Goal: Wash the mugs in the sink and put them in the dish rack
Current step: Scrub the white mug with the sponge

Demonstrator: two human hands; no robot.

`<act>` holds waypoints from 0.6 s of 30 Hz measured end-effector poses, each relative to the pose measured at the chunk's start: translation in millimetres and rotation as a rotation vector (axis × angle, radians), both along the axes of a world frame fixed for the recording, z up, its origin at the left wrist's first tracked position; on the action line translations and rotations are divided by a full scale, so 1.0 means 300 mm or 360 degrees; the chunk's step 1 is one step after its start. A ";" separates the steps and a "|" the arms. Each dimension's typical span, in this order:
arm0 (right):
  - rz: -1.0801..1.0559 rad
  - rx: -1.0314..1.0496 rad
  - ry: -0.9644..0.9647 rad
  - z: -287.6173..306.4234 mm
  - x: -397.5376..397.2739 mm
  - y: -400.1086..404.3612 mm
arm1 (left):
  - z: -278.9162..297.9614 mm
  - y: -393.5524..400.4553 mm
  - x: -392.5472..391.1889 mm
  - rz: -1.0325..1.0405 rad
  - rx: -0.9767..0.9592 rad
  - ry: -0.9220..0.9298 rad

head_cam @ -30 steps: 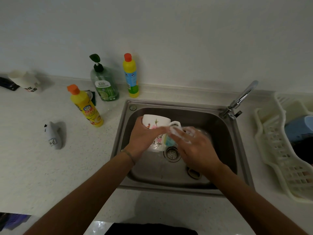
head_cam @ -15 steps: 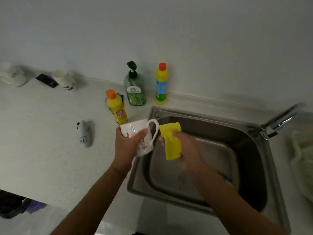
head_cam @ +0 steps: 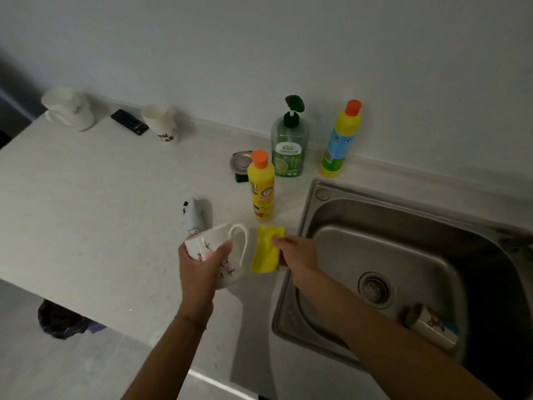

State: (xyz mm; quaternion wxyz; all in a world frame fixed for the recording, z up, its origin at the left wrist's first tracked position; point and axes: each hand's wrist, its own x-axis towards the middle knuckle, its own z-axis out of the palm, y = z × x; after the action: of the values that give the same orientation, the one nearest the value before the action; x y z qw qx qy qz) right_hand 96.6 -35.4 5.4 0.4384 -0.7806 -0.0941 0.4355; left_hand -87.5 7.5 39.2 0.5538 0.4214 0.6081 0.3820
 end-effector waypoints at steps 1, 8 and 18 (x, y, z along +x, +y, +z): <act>0.0077 -0.0033 -0.0069 -0.011 -0.009 0.016 | -0.007 0.004 -0.013 0.0001 0.0006 0.0001; 0.0379 -0.0172 -0.0286 -0.110 -0.008 0.073 | -0.032 0.007 -0.063 -0.0055 0.0051 0.0042; 0.0465 -0.0092 -0.0085 0.116 0.084 -0.075 | 0.002 -0.061 0.029 -0.0535 0.0217 0.0073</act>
State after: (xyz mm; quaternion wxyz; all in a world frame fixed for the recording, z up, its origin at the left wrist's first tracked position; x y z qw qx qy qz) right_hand 121.9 -57.8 40.2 0.3449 -0.7822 -0.2058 0.4763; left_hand -78.9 -10.8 39.7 0.5659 0.5624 0.5143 0.3146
